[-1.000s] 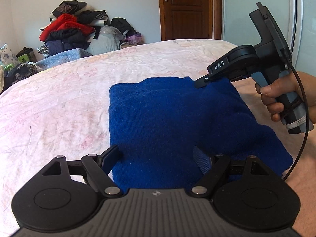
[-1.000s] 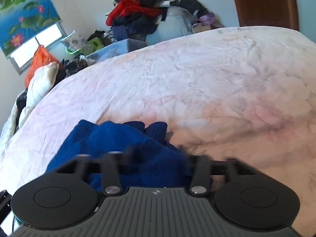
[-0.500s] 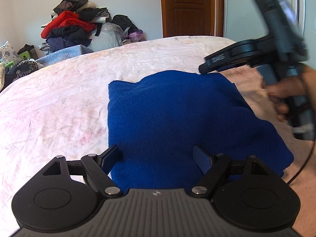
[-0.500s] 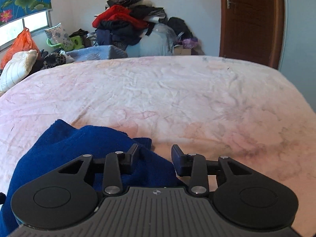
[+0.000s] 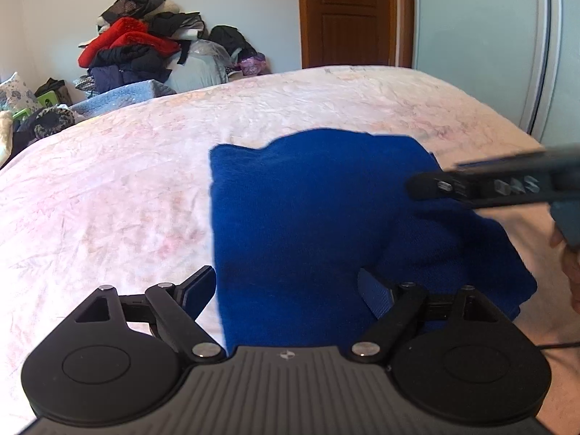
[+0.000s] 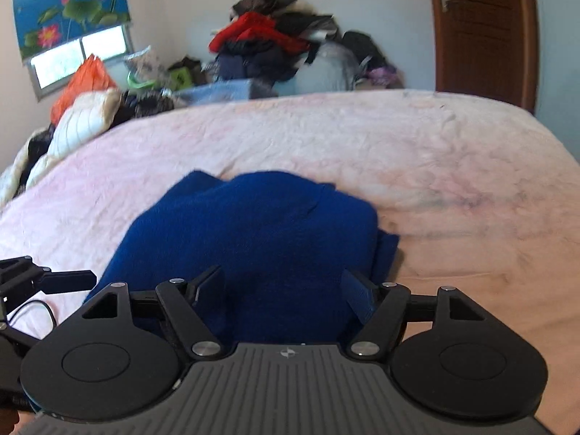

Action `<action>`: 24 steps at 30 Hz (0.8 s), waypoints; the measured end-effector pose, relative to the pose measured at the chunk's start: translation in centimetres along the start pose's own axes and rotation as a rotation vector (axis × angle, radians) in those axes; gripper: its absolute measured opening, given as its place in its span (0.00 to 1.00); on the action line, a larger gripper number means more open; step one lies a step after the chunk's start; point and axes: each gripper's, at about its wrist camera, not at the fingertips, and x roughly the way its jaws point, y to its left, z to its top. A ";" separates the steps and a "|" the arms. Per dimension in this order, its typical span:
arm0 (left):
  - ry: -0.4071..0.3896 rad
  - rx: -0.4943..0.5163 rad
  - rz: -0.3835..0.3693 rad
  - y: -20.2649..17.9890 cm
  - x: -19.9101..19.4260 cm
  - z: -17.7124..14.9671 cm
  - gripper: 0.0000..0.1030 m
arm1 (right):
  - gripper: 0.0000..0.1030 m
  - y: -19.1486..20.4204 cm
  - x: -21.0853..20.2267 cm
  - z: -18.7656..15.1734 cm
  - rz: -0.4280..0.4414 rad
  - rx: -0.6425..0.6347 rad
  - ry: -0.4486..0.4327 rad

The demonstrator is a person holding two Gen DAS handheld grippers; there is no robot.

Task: Fold small clothes

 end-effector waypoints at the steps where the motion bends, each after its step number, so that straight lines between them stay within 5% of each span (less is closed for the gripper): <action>1: -0.022 -0.014 0.002 0.8 -0.4 0.1 0.83 | 0.75 -0.3 -0.7 -0.4 -0.007 0.014 -0.010; 5: -0.014 -0.124 -0.021 5.5 0.4 0.8 0.86 | 0.85 -2.9 -2.1 -2.6 0.026 0.144 0.025; 11: 0.178 -0.391 -0.344 10.5 4.6 0.0 0.86 | 0.82 -6.0 -1.5 -5.3 0.303 0.392 0.097; 14: 0.163 -0.324 -0.426 9.8 3.5 -1.3 0.86 | 0.77 -4.5 -0.9 -6.0 0.470 0.378 0.168; 17: 0.121 -0.275 -0.455 8.7 2.4 -2.9 0.85 | 0.74 -3.6 -1.1 -6.5 0.485 0.360 0.154; 18: 0.108 -0.251 -0.434 8.2 2.2 -3.1 0.79 | 0.66 -4.1 -0.9 -6.5 0.490 0.408 0.149; 19: 0.103 -0.233 -0.407 7.7 2.1 -3.1 0.53 | 0.58 -4.6 -0.4 -6.6 0.486 0.465 0.150; 21: 0.146 -0.246 -0.436 7.5 2.6 -2.8 0.26 | 0.18 -5.3 0.7 -7.1 0.445 0.549 0.163; 24: 0.133 -0.273 -0.421 8.1 2.4 -2.4 0.11 | 0.21 -4.1 0.6 -7.0 0.422 0.538 0.141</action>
